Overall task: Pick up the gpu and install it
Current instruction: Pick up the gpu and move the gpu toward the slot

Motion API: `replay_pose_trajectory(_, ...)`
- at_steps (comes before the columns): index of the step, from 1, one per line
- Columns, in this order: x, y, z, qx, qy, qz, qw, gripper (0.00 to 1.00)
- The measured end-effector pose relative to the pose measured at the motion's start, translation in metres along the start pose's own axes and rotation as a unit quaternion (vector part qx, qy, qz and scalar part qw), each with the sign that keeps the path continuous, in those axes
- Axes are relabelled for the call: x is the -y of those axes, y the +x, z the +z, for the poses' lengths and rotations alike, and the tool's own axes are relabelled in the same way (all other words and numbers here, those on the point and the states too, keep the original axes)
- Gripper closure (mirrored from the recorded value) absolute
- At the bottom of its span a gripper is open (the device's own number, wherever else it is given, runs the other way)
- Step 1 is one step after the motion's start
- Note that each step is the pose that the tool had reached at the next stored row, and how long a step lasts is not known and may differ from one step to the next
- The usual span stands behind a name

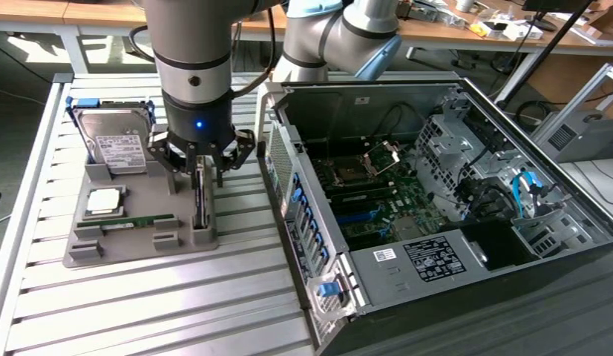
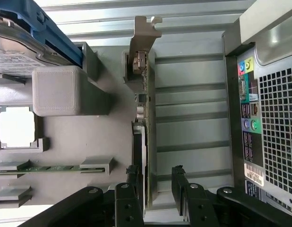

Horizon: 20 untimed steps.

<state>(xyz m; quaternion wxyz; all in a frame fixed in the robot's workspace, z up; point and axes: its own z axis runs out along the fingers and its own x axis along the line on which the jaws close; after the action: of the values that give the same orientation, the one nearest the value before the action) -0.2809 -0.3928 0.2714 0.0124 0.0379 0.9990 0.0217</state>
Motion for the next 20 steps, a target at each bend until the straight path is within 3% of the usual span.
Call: replay_pose_trajectory(20, -0.0148, 0.009, 0.0128, 0.0, 0.0, 0.0, 1.0, 0.58)
